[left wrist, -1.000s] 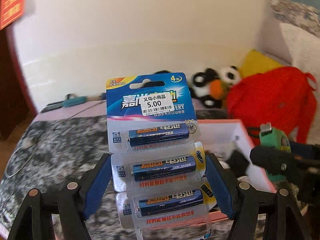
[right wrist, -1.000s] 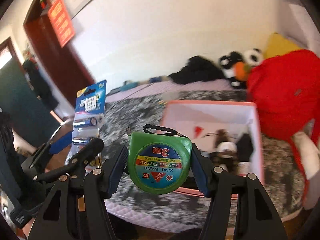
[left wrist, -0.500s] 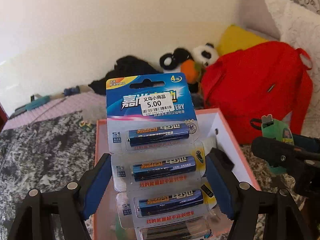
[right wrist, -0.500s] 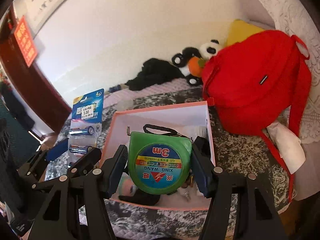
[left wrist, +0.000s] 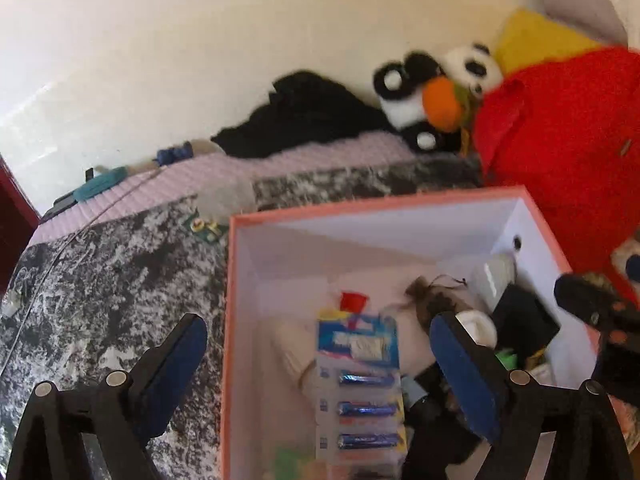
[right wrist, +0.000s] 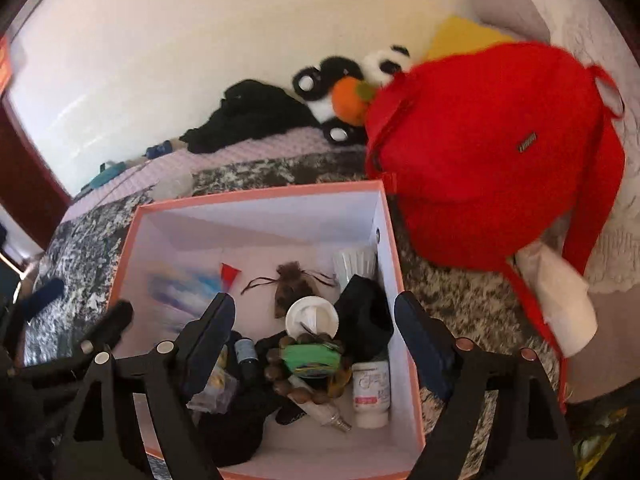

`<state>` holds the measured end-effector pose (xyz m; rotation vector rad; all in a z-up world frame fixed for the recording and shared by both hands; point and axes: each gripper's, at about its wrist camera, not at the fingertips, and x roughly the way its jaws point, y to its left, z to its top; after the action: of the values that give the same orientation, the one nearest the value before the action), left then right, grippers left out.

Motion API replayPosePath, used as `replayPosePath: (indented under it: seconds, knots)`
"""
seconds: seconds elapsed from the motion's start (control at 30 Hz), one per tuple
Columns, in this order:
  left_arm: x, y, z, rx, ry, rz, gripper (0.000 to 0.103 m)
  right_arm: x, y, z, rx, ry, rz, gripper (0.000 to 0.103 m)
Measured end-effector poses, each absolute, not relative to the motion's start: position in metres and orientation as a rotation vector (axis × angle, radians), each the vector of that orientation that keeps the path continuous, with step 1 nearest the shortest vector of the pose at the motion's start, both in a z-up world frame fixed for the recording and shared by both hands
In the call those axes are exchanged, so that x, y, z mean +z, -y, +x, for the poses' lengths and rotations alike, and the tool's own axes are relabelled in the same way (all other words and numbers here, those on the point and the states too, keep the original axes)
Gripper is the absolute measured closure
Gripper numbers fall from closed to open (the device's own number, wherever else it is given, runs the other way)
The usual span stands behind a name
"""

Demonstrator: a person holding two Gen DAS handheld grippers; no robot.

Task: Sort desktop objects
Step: 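Carry the tape measure and battery pack into the pink box and open both grippers, then withdraw both grippers from the pink box back over the table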

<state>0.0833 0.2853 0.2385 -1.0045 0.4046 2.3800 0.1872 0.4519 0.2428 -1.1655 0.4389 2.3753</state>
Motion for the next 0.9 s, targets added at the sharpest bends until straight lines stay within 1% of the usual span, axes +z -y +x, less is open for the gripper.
replayPosePath:
  seconds: [0.07, 0.53, 0.7, 0.9]
  knots:
    - [0.249, -0.276, 0.084, 2.393, -0.349, -0.986, 0.009, 0.25, -0.446, 0.187, 2.387, -0.41, -1.148, 0.018]
    - [0.306, -0.214, 0.132, 2.475, -0.269, -0.841, 0.007, 0.307, -0.384, 0.221, 2.473, -0.357, -1.053, 0.016]
    - [0.313, -0.179, 0.154, 2.507, -0.245, -0.815, 0.004, 0.314, -0.353, 0.239, 2.506, -0.332, -1.046, 0.015]
    - [0.31, -0.128, 0.177, 2.59, -0.25, -0.78, 0.003, 0.312, -0.305, 0.252, 2.56, -0.295, -1.059, 0.013]
